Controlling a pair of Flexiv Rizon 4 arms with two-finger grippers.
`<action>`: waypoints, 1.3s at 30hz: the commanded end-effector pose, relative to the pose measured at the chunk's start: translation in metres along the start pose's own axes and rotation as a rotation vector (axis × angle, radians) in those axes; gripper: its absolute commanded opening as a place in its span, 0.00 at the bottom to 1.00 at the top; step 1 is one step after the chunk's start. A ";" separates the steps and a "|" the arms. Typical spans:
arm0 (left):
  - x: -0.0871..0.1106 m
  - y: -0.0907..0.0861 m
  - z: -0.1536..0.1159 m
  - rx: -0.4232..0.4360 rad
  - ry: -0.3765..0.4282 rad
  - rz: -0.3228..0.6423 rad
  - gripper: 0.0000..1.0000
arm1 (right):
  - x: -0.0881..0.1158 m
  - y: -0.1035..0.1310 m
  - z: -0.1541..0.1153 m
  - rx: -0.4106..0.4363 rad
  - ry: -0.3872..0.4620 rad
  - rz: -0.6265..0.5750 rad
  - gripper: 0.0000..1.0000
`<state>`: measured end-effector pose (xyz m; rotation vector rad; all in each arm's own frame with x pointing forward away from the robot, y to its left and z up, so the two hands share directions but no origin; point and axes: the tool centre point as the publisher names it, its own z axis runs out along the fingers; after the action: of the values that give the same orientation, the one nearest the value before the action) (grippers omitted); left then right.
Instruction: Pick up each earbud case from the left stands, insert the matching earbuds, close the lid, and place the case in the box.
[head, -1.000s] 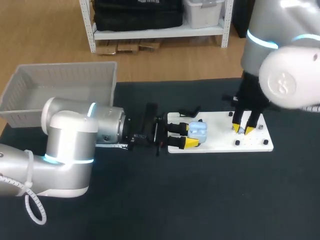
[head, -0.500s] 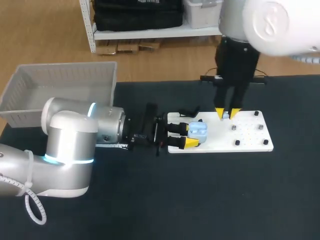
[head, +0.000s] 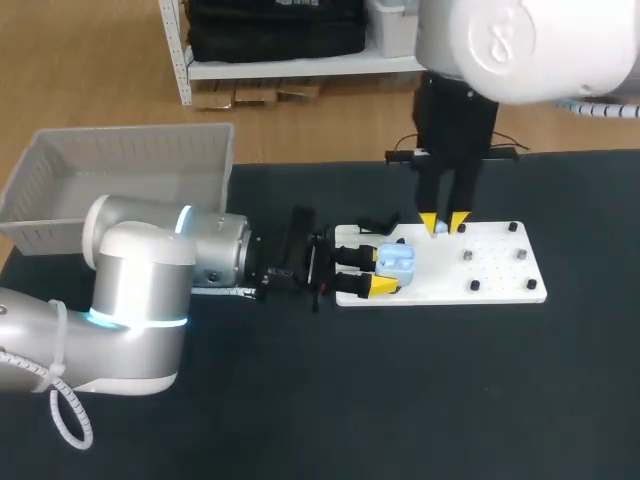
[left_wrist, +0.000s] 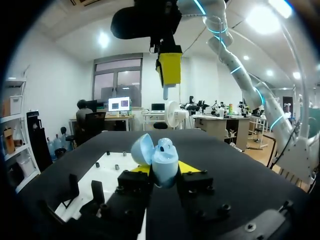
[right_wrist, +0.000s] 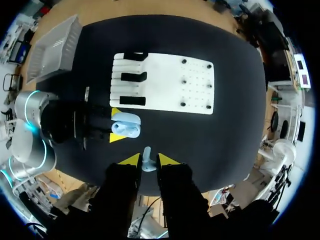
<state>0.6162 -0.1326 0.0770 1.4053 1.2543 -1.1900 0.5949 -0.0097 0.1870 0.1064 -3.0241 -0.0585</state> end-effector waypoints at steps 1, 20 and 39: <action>0.001 0.000 0.000 0.000 -0.001 0.001 0.00 | -0.006 0.021 0.003 0.057 -0.015 -0.034 0.00; 0.001 0.000 0.000 0.000 -0.001 0.001 0.00 | -0.011 0.039 0.020 0.047 -0.037 -0.086 0.00; 0.001 0.000 0.000 0.000 -0.001 0.001 0.00 | -0.012 0.051 0.036 0.038 -0.024 -0.123 0.00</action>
<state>0.6163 -0.1325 0.0769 1.4053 1.2544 -1.1899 0.6002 0.0429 0.1533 0.2965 -3.0374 -0.0110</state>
